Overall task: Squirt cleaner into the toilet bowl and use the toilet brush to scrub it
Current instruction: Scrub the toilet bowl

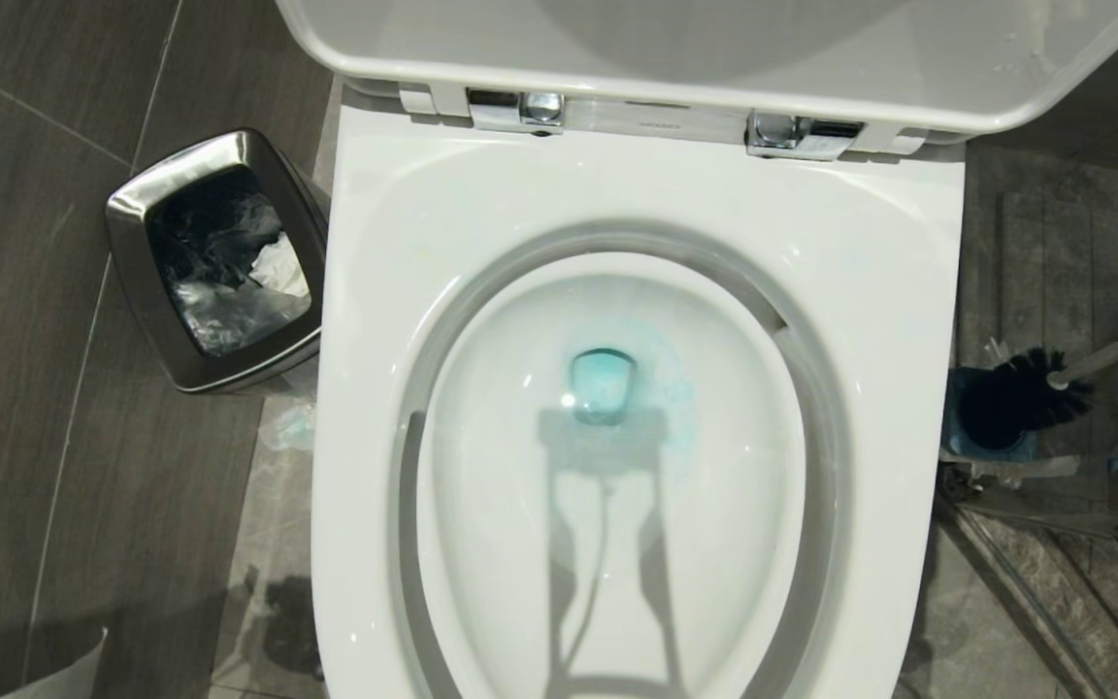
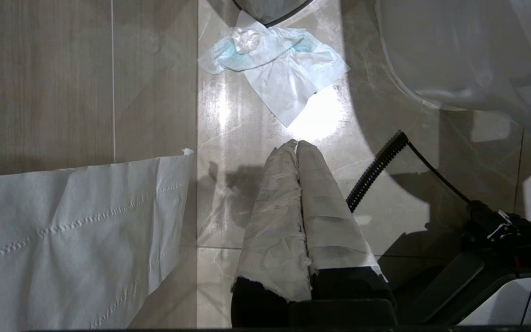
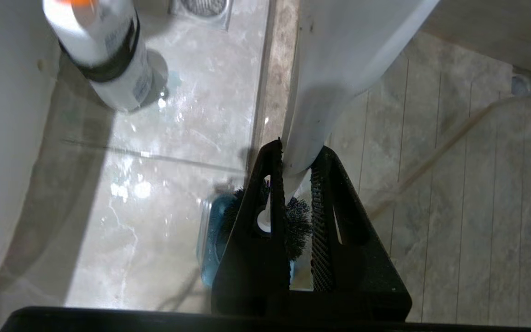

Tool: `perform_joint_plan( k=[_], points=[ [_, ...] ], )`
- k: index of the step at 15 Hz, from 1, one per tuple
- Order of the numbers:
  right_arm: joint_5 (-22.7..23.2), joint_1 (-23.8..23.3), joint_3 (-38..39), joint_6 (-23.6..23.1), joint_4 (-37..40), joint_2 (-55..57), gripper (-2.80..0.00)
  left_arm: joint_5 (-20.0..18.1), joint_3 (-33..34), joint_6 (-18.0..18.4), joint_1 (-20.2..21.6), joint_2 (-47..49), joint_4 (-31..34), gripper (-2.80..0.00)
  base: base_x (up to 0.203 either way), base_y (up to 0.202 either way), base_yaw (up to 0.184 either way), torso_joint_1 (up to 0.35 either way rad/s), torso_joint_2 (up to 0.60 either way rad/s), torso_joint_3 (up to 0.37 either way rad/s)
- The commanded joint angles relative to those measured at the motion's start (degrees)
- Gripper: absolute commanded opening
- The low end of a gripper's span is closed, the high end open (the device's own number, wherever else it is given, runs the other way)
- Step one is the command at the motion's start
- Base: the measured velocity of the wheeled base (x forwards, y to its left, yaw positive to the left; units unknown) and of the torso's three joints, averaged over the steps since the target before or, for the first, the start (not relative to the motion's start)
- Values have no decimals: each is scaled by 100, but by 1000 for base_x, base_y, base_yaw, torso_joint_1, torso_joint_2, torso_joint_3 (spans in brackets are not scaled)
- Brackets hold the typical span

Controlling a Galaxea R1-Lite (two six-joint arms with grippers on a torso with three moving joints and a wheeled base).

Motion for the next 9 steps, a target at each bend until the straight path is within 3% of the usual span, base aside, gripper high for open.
perform_joint_plan(
  k=[1, 9],
  points=[
    [4, 0, -312, 0, 281, -303, -280, -1, 7, 4, 1, 9, -2, -280, 0, 0, 0, 0, 0, 0],
    [-14, 0, -1197, 255, 2006, -1188, -280, -1, 9, 4, 1, 9, -1, -280, 0, 0, 0, 0, 0, 0]
  ],
)
